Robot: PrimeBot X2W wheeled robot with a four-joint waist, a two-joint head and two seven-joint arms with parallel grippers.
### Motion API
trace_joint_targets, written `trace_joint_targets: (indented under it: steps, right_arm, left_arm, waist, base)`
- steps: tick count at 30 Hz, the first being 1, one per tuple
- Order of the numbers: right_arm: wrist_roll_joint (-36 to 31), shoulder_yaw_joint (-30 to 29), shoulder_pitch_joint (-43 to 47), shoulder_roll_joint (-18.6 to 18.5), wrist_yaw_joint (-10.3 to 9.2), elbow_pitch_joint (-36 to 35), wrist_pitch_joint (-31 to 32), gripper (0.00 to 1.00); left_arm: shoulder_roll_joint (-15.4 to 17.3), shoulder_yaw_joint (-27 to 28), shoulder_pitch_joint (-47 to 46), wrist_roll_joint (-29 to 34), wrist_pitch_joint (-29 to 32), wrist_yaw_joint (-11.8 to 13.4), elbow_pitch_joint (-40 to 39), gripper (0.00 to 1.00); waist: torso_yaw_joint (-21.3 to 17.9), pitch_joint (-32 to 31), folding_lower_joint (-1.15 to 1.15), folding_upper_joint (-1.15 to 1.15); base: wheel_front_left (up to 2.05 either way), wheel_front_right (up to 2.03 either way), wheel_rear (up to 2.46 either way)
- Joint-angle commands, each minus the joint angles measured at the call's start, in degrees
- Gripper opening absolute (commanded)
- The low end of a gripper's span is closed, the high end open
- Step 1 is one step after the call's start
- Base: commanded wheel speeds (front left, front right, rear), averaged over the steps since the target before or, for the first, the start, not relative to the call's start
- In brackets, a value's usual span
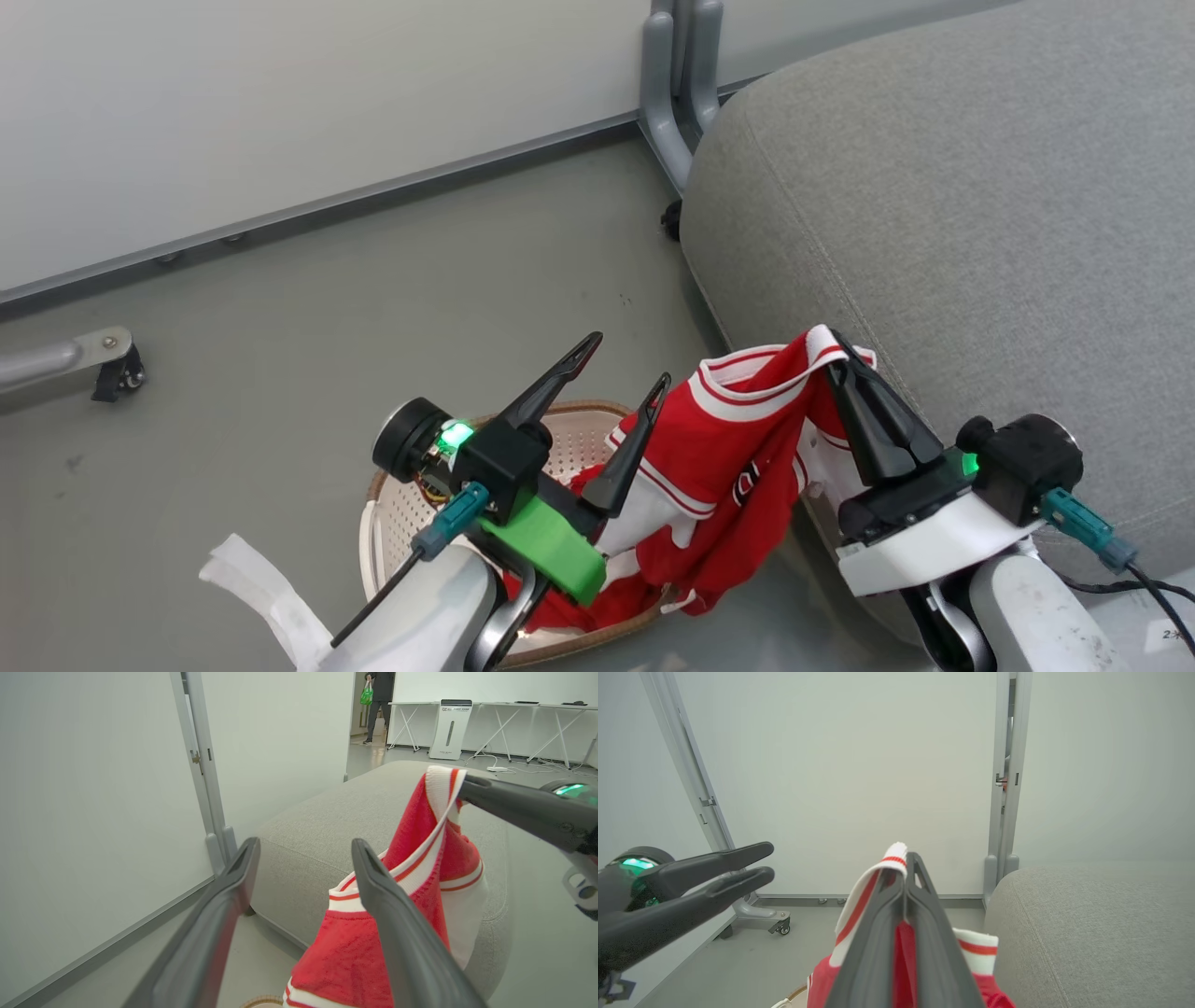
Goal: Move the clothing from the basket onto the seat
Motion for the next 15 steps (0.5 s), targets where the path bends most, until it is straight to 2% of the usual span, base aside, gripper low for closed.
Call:
trace_joint_targets:
  steps: [1,7,15]
  right_arm:
    - [0.7,-0.91,0.85,0.14,-0.06,-1.11,-0.27,0.0]
    - [2.36,-4.12,3.32,1.04,-0.06,-5.22,-0.27,0.0]
    - [3.23,-5.56,6.02,1.6,-0.06,-7.96,-0.27,0.0]
  left_arm:
    - [0.19,0.63,1.27,1.05,-0.15,-0.83,-0.57,1.0]
    - [0.22,2.21,2.77,4.73,-0.11,-3.08,-2.24,1.0]
    - [1.04,2.77,3.31,8.14,-0.12,-4.16,-1.76,1.0]
  waist:
    - [-2.84,2.68,0.0,0.16]
    - [-6.88,5.24,0.0,0.16]
    - [-13.4,8.8,0.0,0.16]
  base:
    - [0.0,0.0,0.0]
    - [0.0,0.0,0.0]
    - [0.0,0.0,0.0]
